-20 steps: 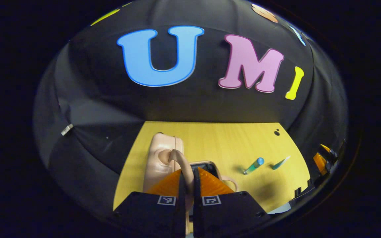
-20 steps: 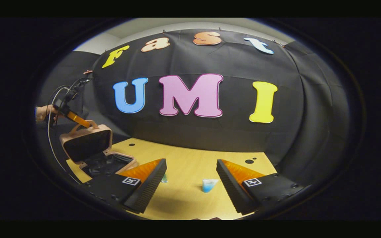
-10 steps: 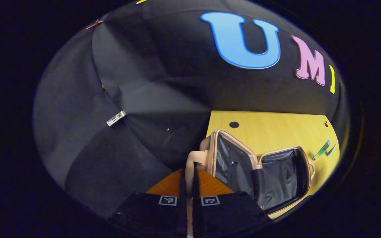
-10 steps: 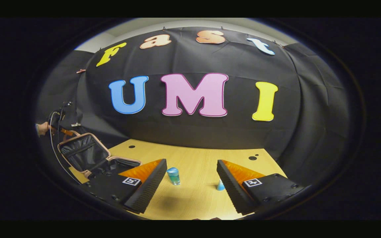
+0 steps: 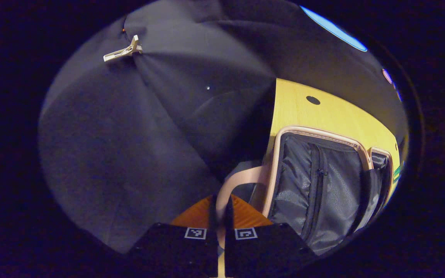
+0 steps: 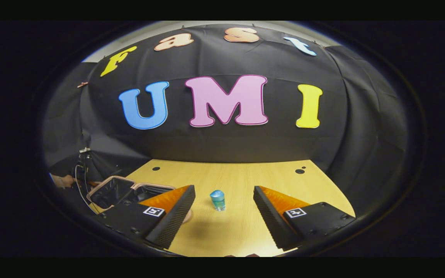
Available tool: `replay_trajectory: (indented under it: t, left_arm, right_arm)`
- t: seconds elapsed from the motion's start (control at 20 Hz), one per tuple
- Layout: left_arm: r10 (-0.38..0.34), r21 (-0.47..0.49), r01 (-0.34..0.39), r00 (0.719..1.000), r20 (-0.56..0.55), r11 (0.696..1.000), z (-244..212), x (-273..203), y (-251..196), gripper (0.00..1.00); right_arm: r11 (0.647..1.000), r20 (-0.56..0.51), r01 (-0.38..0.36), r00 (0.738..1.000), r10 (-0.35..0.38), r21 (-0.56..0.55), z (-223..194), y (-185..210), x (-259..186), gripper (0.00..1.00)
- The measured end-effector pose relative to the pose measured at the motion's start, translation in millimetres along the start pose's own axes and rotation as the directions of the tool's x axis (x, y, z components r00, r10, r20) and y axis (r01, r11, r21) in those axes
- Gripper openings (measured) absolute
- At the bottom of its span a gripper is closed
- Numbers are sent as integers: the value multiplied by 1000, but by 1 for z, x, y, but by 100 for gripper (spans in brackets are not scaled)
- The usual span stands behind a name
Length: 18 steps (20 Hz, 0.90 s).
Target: First open the suitcase, pack the skin care products into it, and then close the suitcase.
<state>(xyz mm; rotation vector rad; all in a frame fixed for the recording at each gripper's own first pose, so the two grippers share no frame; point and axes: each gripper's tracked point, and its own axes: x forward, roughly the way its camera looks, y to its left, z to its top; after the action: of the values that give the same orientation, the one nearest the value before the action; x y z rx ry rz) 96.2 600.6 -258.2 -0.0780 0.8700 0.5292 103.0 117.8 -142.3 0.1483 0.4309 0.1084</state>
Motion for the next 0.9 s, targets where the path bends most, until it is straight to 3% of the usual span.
replay_trajectory:
  t: [0.1, 0.2, 0.3, 0.4, 0.5, 0.7, 0.9]
  left_arm:
    - [-10, 20, 10, 1000, 16, 1000, -2, 1, 0, 13]
    - [-5, 48, 4, 1000, 9, 999, -9, 3, 4, 20]
    - [47, 61, -52, 996, 70, 997, 4, 6, 16, 41]
    - [83, 67, -94, 985, 152, 993, 23, -18, 21, 81]
    - [74, 95, -107, 952, 296, 990, 54, -52, 11, 96]
    - [-49, 192, -47, 883, 467, 980, 82, -132, -68, 98]
    - [-237, 302, 73, 800, 551, 950, 84, -218, -197, 98]
  right_arm:
    - [1000, -3, 13, 1000, -13, -3, -3, 0, 2, 96]
    - [1000, 3, 17, 1000, -17, 1, -2, 2, 2, 96]
    - [1000, 15, 24, 1000, -24, -12, -1, 1, 1, 96]
    - [998, 35, 37, 999, -36, -45, 0, -5, -3, 96]
    - [994, 55, 57, 997, -53, -89, -2, -15, -5, 96]
    - [987, 94, 71, 994, -58, -143, -7, -29, -10, 96]
    - [983, 129, 72, 990, -51, -166, -8, -47, -6, 96]
